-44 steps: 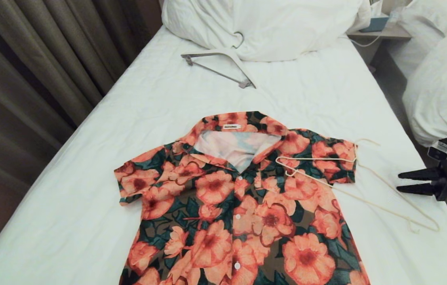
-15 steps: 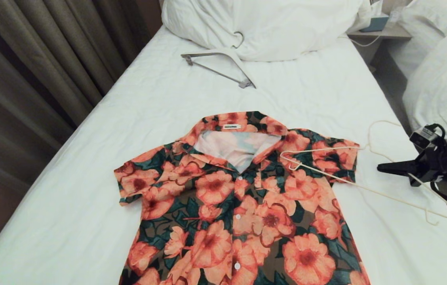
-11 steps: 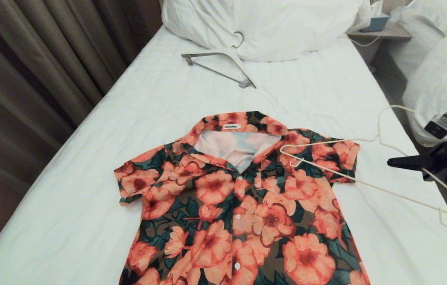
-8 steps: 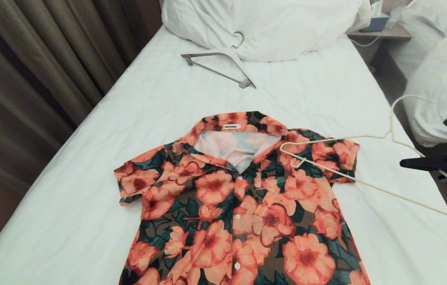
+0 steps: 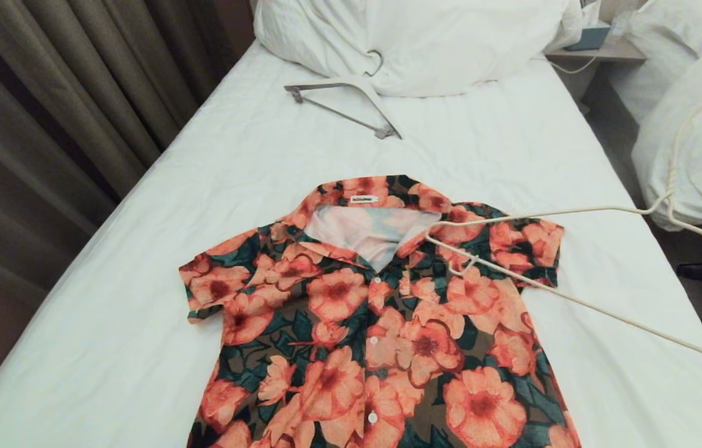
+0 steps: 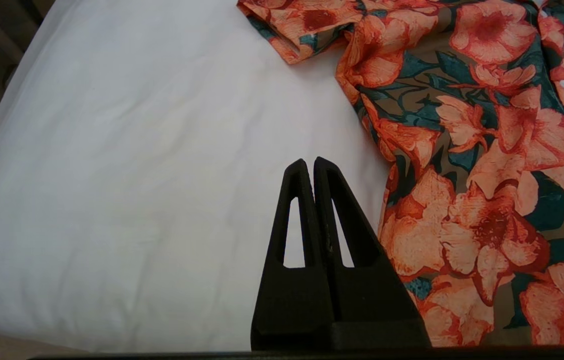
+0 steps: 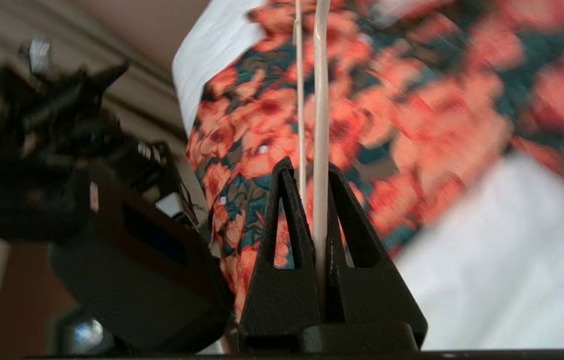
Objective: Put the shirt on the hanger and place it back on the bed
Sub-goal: Lift the shirt and hanger
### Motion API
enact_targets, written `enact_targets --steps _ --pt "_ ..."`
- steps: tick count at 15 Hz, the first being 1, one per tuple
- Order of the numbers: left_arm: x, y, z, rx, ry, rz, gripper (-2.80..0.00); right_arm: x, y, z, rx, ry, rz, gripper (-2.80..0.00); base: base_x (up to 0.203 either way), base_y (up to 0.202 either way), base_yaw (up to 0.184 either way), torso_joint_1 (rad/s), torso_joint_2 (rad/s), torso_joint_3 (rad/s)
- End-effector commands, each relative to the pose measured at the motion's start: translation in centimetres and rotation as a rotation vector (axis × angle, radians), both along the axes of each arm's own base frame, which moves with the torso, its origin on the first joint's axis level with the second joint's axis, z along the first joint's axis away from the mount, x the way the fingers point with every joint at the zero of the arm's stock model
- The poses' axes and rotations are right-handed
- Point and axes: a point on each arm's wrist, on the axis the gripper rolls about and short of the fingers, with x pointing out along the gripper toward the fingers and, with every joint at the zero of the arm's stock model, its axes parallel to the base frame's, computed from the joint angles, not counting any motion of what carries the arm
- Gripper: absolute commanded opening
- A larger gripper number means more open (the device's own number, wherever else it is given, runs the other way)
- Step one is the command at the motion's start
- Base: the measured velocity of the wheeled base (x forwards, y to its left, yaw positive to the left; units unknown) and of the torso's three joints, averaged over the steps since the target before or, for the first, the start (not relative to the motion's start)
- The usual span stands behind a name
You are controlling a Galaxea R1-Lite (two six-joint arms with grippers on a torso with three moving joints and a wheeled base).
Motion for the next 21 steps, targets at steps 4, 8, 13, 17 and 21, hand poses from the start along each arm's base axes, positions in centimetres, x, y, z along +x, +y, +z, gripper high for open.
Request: enact_targets --steps 4,8,13,17,21 --pt "0.0 0.0 0.0 0.000 0.001 0.001 -2.80 -0.3 2.1 1.2 -0.029 -0.256 0.106 -2.80 0.000 0.000 0.000 0.000 0.00 0.000" --pt "0.0 0.0 0.0 -0.002 0.001 0.001 -2.80 -0.5 2.8 2.4 -0.022 -0.366 0.144 -2.80 0.000 0.000 0.000 0.000 0.00 0.000" --pt "0.0 0.0 0.0 -0.003 0.001 0.001 -2.80 -4.1 4.3 3.5 -0.024 -0.392 0.177 -2.80 0.000 0.000 0.000 0.000 0.00 0.000" --pt "0.0 -0.1 1.4 0.056 -0.002 -0.061 -2.80 -4.2 4.3 4.1 -0.031 -0.426 0.172 -2.80 0.000 0.000 0.000 0.000 0.00 0.000" --pt "3.6 -0.4 6.2 -0.038 0.189 -0.196 -2.80 -3.1 3.9 4.6 -0.037 -0.449 0.163 -2.80 0.000 0.000 0.000 0.000 0.00 0.000"
